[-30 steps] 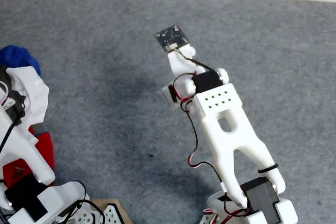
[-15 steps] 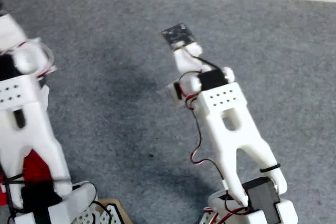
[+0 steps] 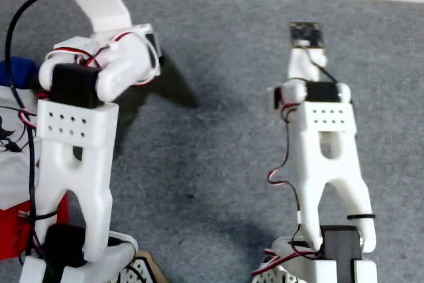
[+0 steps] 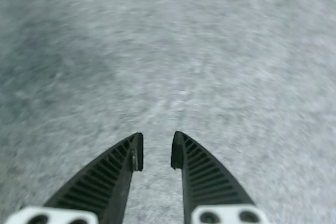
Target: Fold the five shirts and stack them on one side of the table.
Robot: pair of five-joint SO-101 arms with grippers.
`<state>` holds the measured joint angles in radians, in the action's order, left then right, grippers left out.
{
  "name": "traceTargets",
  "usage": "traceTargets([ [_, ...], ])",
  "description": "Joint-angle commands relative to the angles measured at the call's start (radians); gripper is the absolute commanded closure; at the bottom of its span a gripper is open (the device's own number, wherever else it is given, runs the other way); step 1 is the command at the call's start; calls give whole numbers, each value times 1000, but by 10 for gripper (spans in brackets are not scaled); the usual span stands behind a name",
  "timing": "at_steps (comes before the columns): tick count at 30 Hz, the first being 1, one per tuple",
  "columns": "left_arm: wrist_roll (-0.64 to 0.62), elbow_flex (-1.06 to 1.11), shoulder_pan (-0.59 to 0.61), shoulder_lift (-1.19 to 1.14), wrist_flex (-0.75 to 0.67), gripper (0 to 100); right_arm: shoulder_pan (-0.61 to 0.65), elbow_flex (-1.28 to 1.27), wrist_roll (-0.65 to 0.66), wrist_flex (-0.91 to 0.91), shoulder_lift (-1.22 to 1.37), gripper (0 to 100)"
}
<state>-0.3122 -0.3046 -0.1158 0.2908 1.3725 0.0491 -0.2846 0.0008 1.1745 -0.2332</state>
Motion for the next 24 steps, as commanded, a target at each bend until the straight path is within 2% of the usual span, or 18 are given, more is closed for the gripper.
traceTargets([
  [1, -6, -139, -61, 41, -28, 993, -87, 18, -57, -24, -15, 895],
  [11, -8, -479, -119, 41, -25, 993, -150, 21, -186, -31, -15, 895],
  [18, -8, -501, -107, 42, -18, 993, -199, 21, -336, -59, -15, 895],
  [24, -8, -381, 58, 42, 63, 993, -191, 18, -356, -50, -15, 895],
])
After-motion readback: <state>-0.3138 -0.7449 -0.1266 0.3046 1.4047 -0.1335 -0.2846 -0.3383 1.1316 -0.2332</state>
